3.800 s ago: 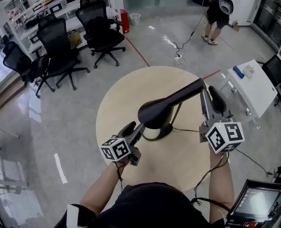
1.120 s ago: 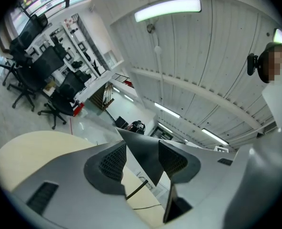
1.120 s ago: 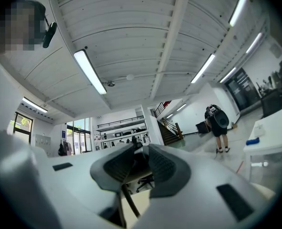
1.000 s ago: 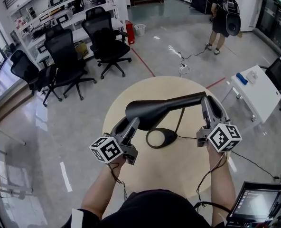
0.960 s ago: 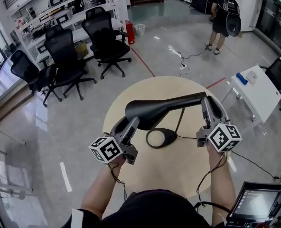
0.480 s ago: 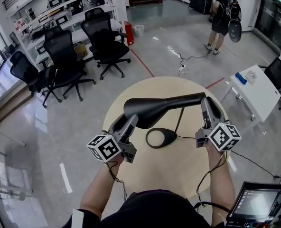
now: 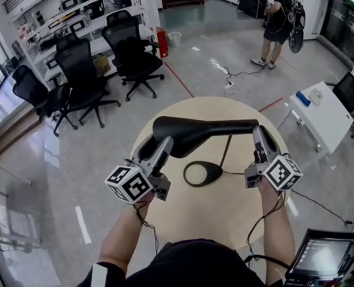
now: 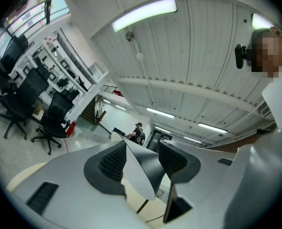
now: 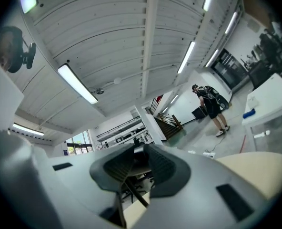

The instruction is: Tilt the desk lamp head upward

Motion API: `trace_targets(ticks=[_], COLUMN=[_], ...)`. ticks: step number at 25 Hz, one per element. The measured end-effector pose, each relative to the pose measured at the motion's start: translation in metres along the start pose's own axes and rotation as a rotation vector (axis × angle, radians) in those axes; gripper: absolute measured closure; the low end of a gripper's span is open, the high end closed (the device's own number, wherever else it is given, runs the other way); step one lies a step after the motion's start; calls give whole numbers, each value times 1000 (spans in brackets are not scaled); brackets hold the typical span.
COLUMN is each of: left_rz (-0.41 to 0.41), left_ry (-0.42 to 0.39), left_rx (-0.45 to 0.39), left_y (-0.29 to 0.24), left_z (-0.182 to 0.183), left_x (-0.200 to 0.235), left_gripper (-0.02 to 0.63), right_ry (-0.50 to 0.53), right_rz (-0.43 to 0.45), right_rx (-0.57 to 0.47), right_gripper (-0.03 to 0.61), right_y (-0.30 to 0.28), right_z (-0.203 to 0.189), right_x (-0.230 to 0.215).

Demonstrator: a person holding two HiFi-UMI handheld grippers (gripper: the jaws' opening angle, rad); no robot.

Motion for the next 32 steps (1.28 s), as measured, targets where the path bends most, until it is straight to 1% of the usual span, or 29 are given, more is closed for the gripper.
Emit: trace_targets(ticks=[2, 10, 19, 22, 26, 28, 32], left_rz=[5, 9, -13, -7, -1, -5, -5], left_ry=[-21, -38, -85, -88, -81, -78, -76], left_rx=[-7, -12, -29, -35, -40, -39, -39], left_y=[-1, -3, -8, -11, -12, -13, -12], left_z=[4, 7, 35, 37, 34, 35, 36], left_x=[-3, -5, -19, -20, -21, -22, -21], left_gripper=[393, 393, 393, 393, 393, 393, 393], right_ry=[-17, -37, -105, -107, -98, -89, -43], right_rz=[6, 14, 23, 22, 11, 4, -11], right_rx=[-1, -6, 1, 6, 67, 89, 70], right_gripper=[486, 486, 486, 486, 486, 486, 485], right_y=[1, 0, 0, 0, 1, 1, -7], right_z=[-2, -7, -20, -22, -24, -17, 0], right_x=[-2, -6, -7, -8, -12, -12, -9])
Point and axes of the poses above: the fingertips, and each gripper's own axes: y backward along the fingers, x to its left, z out of its top, the point moved 1 cm from there along y, backward along the fingers, and after that the axes turned 12 degrees about x, right-handed, at the moved point
